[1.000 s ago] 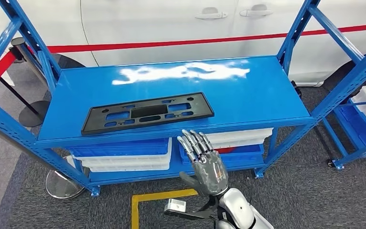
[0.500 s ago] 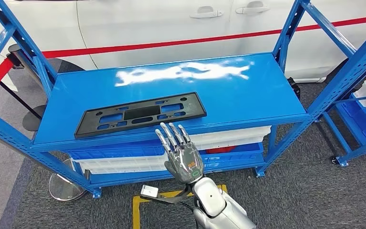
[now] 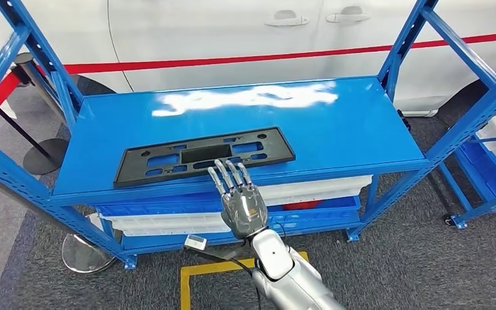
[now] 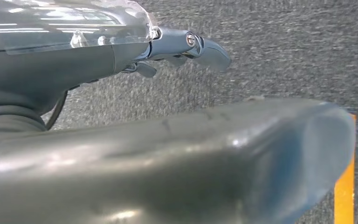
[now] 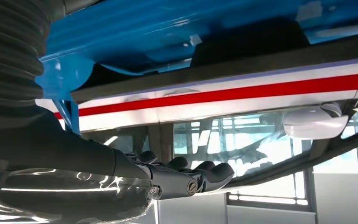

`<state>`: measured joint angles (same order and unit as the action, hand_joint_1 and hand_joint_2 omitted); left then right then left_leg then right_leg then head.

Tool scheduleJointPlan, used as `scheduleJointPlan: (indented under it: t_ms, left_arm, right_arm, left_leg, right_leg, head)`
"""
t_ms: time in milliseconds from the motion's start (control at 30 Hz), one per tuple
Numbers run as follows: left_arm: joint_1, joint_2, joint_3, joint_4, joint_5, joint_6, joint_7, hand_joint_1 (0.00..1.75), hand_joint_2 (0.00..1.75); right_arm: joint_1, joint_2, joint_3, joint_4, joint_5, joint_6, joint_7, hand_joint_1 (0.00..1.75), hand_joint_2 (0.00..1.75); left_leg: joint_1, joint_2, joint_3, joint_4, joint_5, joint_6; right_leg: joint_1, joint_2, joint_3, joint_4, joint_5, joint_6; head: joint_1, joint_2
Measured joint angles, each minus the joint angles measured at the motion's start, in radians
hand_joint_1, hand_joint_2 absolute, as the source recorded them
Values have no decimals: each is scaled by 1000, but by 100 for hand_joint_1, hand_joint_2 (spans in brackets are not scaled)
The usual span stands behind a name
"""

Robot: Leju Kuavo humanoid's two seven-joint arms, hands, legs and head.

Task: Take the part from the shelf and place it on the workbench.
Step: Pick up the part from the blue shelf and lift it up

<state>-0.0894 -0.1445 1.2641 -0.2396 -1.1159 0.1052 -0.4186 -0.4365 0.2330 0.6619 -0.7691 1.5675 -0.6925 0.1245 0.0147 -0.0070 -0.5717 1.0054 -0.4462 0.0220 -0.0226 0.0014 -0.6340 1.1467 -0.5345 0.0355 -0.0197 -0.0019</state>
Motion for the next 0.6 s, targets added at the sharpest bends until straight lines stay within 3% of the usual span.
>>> scheduleJointPlan:
  t_ms: [67,100,133,200,267,333,400,467,567,600]
  left_arm:
    - [0,1,-1,0,2,-3,-2,0,0]
    - [1,1,-1,0,4,-3,-4,0,0]
    - [1,1,-1,0,8,-3,-6,0,0]
    - [2,2,-1,0,18,-1,-10,0,0]
    - [2,3,0,2,25,6,-12,0,0]
    - [3,7,2,3,34,13,-13,0,0]
    - [4,15,5,3,39,17,-14,0,0]
    - [3,22,7,4,41,19,-16,0,0]
    - [3,28,11,4,42,20,-17,0,0]
    - [4,29,12,4,42,20,-17,0,0]
  right_arm:
    - [-2,1,-10,19,0,-1,8,0,175]
    - [-1,0,-19,25,0,-1,12,0,175]
    - [1,-1,-32,30,0,-1,16,0,175]
    - [6,-7,-67,30,-1,-1,14,0,175]
    - [15,-19,-115,20,-2,-2,2,0,175]
    - [30,-33,-162,5,-3,-2,-11,0,175]
    - [44,-45,-198,-10,-2,-3,-18,0,175]
    - [50,-51,-222,-22,0,-5,-22,0,175]
    - [57,-54,-246,-28,0,-6,-26,0,175]
    - [60,-54,-253,-28,0,-6,-26,0,175]
  left_leg:
    - [-5,0,2,1,-3,6]
    - [-8,0,4,1,-5,8]
    - [-11,-1,7,2,-8,10]
    - [-17,-3,18,2,-16,11]
    - [-22,-4,25,3,-24,7]
    - [-21,-3,26,2,-29,-1]
    - [-21,-1,30,1,-36,-12]
    - [-21,0,14,46,-64,-23]
    - [-8,1,-87,232,-138,-42]
    - [-4,1,-113,270,-141,-47]
  right_leg:
    - [2,0,-75,131,-43,0]
    - [3,0,-97,161,-41,-3]
    - [5,0,-100,152,-18,-8]
    - [14,0,-54,32,63,-24]
    - [24,-2,-1,-86,110,-43]
    - [30,-2,13,-120,110,-50]
    - [26,0,20,-133,111,-54]
    - [17,0,34,-147,112,-59]
    - [15,-2,44,-150,106,-64]
    - [15,-2,46,-149,103,-64]
  head:
    - [0,0]
    - [0,0]
    - [0,0]
    - [0,0]
    - [-2,0]
    - [-4,0]
    - [-4,0]
    - [-8,0]
    - [-11,0]
    - [-11,0]
